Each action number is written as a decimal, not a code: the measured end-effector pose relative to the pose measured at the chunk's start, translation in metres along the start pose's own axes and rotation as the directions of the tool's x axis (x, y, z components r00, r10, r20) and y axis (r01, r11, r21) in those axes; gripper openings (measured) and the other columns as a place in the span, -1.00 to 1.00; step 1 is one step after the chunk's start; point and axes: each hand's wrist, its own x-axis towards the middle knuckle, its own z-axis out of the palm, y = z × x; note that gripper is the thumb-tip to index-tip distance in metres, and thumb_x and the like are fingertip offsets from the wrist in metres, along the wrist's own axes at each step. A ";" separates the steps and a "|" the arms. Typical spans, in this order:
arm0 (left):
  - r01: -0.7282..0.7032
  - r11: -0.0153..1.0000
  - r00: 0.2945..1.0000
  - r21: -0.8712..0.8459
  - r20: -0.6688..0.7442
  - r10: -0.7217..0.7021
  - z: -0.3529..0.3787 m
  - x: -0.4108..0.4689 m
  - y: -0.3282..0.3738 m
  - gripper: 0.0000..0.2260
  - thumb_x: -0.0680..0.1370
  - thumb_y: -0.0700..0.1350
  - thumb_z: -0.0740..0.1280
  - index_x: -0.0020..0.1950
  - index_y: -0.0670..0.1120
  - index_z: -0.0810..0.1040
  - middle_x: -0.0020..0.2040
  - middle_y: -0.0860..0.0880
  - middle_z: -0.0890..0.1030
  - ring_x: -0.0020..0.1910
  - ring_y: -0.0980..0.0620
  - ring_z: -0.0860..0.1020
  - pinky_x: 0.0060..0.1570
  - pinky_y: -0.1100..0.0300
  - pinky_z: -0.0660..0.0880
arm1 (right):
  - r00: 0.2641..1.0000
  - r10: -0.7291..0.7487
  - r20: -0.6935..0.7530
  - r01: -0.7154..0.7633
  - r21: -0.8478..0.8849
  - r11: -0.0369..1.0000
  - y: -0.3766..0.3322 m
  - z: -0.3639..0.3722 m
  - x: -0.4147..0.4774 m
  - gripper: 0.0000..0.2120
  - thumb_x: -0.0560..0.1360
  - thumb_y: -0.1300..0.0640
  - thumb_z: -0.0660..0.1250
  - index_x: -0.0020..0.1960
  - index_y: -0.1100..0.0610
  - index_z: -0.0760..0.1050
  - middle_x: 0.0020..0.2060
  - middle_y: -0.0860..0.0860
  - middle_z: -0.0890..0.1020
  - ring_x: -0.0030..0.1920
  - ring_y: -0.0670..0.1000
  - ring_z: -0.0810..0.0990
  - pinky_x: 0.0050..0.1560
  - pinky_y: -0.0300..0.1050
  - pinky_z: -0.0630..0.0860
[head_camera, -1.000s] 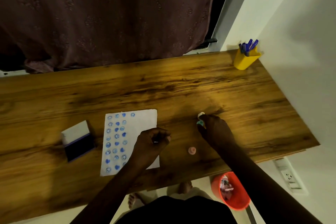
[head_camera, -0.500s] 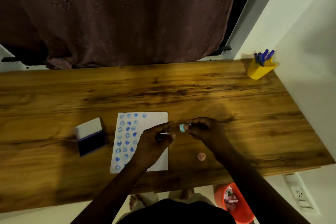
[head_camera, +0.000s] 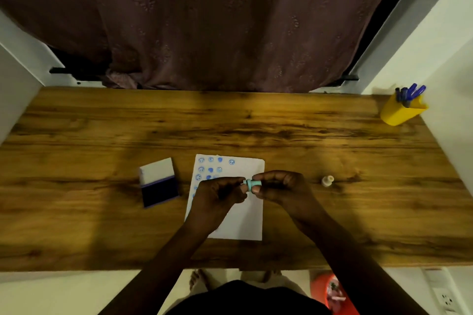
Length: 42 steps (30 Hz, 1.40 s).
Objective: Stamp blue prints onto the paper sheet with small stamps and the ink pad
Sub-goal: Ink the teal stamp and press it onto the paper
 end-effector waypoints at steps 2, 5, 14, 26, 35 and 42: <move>0.051 0.999 0.997 -0.015 -0.060 -0.052 -0.012 -0.001 -0.005 -0.70 0.53 -0.19 0.50 0.06 0.24 0.73 -0.01 0.13 0.78 0.00 0.01 0.76 0.08 0.00 0.70 | 1.000 -0.026 0.010 0.026 -0.032 0.999 -0.004 0.008 0.004 -0.73 0.42 0.27 0.57 0.10 0.09 0.72 0.00 -0.02 0.78 0.04 -0.05 0.76 0.04 -0.20 0.68; 0.118 0.993 0.983 -0.032 -0.141 -0.121 -0.036 -0.004 -0.010 -0.77 0.53 -0.14 0.52 0.18 -0.03 0.72 0.02 0.04 0.79 -0.01 0.04 0.77 0.13 -0.04 0.69 | 0.999 -0.046 0.018 0.047 -0.070 0.996 -0.009 0.025 0.013 -0.73 0.42 0.26 0.58 0.09 0.08 0.72 0.00 -0.04 0.78 0.05 -0.07 0.75 -0.01 -0.24 0.67; 0.045 0.994 0.929 -0.103 -0.361 -0.079 -0.135 -0.030 -0.026 -0.85 0.57 -0.05 0.48 0.13 0.07 0.71 0.06 0.05 0.78 0.06 0.04 0.75 -0.07 0.24 0.68 | 0.964 -0.217 0.153 0.265 -0.514 0.816 -0.010 0.119 0.059 -0.74 0.43 0.08 0.58 0.11 -0.05 0.69 0.02 -0.16 0.74 0.01 -0.21 0.70 0.04 -0.32 0.62; 0.091 0.993 0.859 -0.072 -0.499 -0.115 -0.200 -0.049 -0.045 -0.82 0.55 -0.19 0.49 0.14 -0.11 0.73 -0.04 -0.04 0.79 -0.05 -0.03 0.76 -0.07 0.03 0.71 | 0.863 -0.267 0.428 0.503 -0.769 0.395 0.004 0.221 0.089 -0.75 0.55 0.18 0.42 0.22 0.08 0.63 0.15 0.09 0.68 0.19 0.11 0.64 0.17 -0.03 0.59; 0.104 0.986 0.874 -0.132 -0.461 -0.153 -0.204 -0.046 -0.056 -0.83 0.56 -0.21 0.48 0.15 -0.09 0.73 -0.01 -0.02 0.80 -0.02 0.00 0.77 -0.04 0.08 0.71 | 0.885 -0.224 0.409 0.464 -0.822 0.331 0.015 0.232 0.093 -0.71 0.54 0.21 0.43 0.26 0.10 0.62 0.20 0.10 0.67 0.25 0.12 0.63 0.24 0.02 0.61; 0.095 0.986 0.885 -0.134 -0.442 -0.145 -0.202 -0.045 -0.058 -0.84 0.57 -0.22 0.47 0.12 -0.05 0.75 0.00 0.04 0.80 0.00 0.03 0.77 -0.01 0.09 0.70 | 0.892 -0.214 0.398 0.447 -0.843 0.298 0.015 0.237 0.095 -0.67 0.48 0.22 0.49 0.24 0.09 0.64 0.19 0.10 0.68 0.24 0.14 0.64 0.22 0.01 0.59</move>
